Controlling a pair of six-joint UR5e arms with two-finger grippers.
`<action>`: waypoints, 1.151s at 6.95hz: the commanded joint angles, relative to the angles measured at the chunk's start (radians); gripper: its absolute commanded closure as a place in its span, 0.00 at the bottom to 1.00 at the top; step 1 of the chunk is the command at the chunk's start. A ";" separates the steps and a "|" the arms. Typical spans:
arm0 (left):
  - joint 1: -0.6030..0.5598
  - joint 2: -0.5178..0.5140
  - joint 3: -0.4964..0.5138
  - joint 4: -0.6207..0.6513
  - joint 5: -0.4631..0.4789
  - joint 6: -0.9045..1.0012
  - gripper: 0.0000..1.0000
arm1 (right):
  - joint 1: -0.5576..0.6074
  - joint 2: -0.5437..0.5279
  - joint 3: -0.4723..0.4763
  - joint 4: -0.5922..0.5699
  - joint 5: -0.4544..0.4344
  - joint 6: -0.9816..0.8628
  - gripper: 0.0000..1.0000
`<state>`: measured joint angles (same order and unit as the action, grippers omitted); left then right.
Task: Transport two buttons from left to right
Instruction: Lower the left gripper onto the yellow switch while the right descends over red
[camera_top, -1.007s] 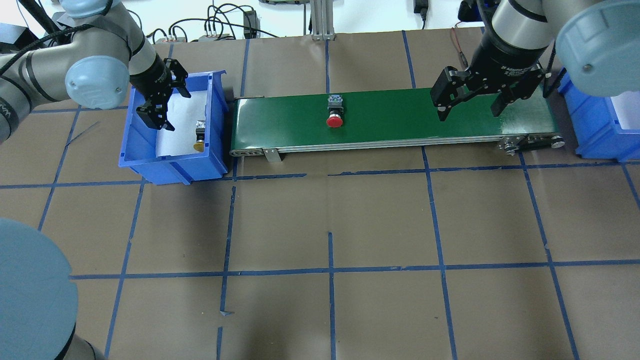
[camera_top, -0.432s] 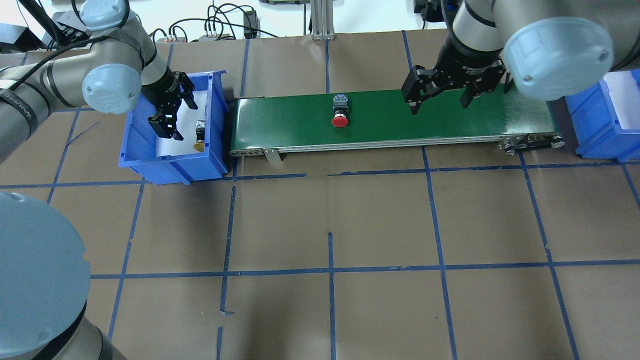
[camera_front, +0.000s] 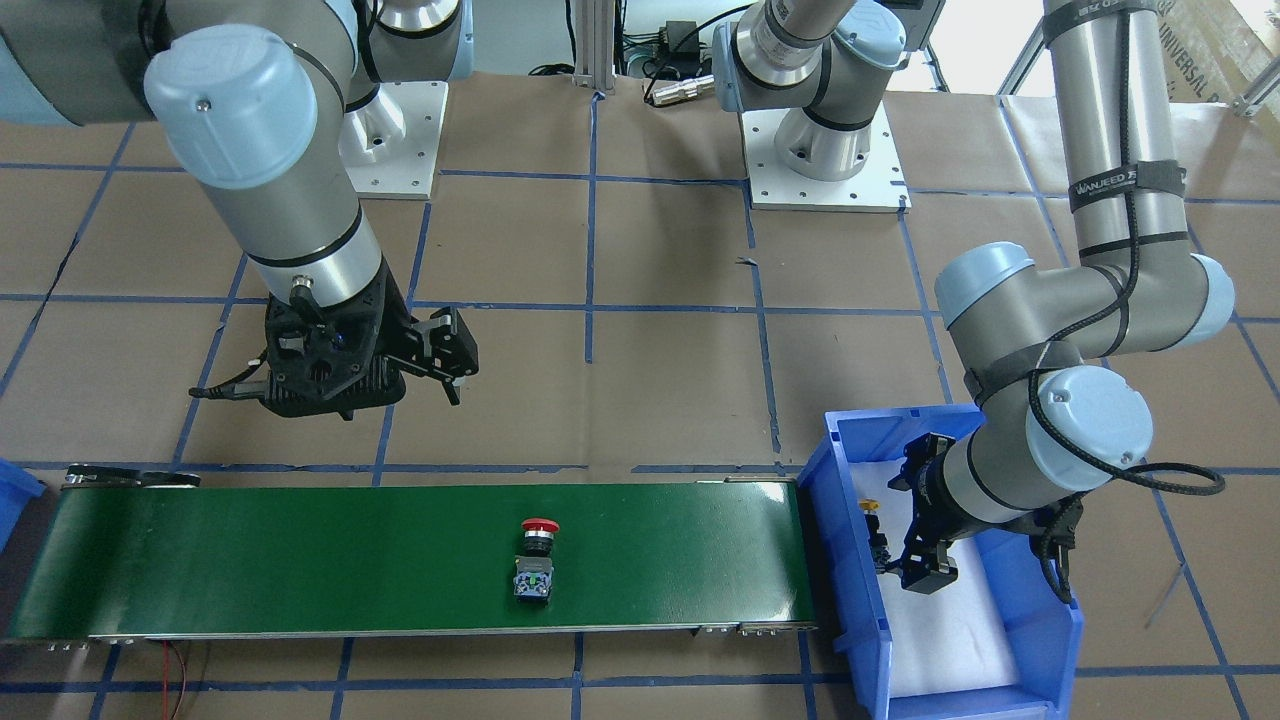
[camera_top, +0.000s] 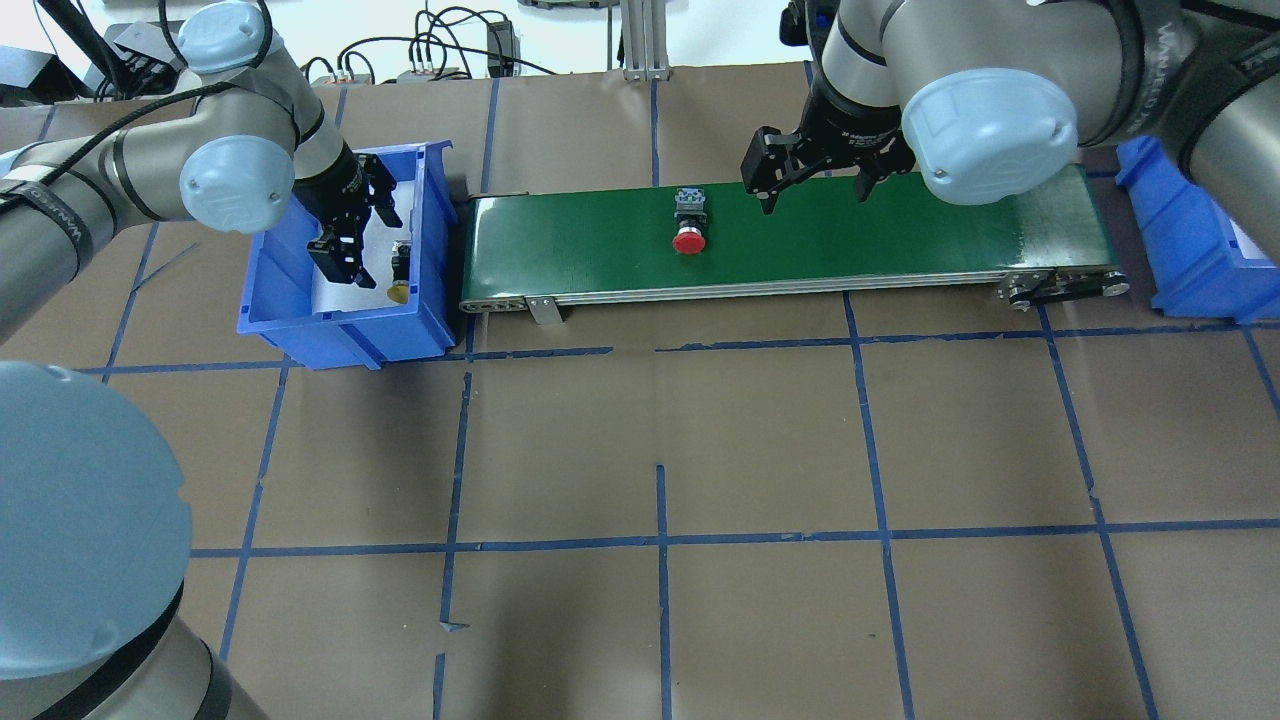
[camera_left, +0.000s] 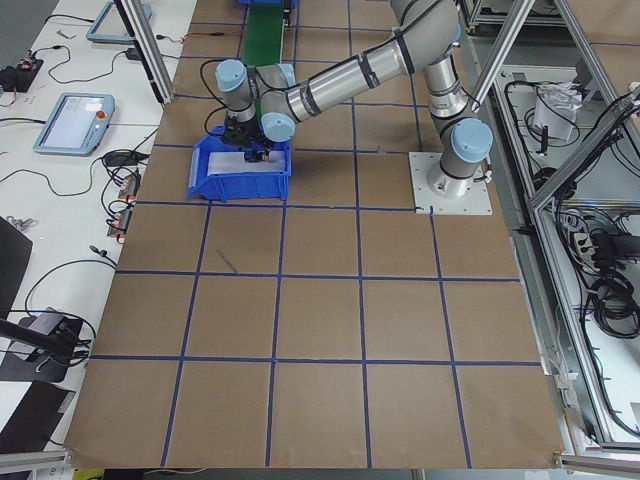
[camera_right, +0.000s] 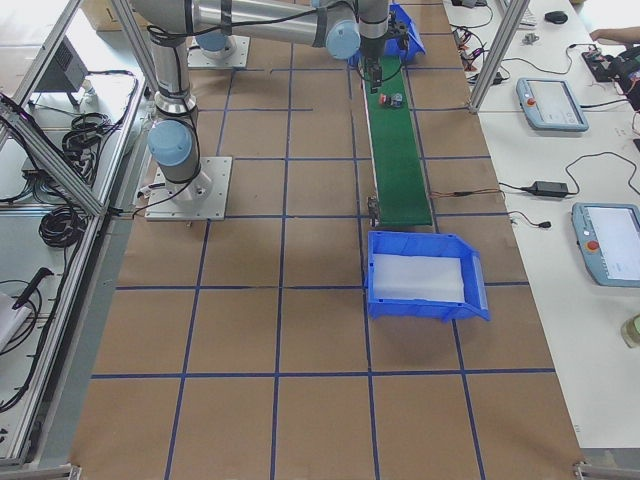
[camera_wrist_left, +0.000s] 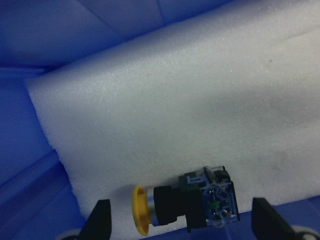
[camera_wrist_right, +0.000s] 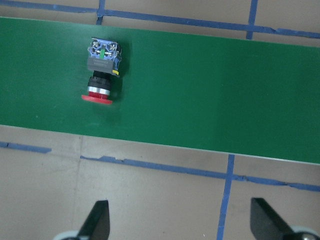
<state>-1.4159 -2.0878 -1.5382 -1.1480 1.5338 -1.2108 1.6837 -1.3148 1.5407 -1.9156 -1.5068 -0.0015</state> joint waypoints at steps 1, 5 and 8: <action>0.000 -0.026 0.022 0.010 -0.001 -0.009 0.00 | 0.002 0.133 -0.104 -0.054 0.000 0.075 0.00; -0.012 -0.041 0.009 0.051 -0.001 -0.050 0.00 | 0.011 0.345 -0.275 -0.095 0.063 0.196 0.00; -0.006 -0.041 -0.002 0.051 -0.001 -0.044 0.00 | 0.028 0.391 -0.269 -0.137 0.043 0.256 0.01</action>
<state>-1.4249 -2.1291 -1.5364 -1.0970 1.5324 -1.2576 1.7085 -0.9423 1.2706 -2.0431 -1.4553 0.2458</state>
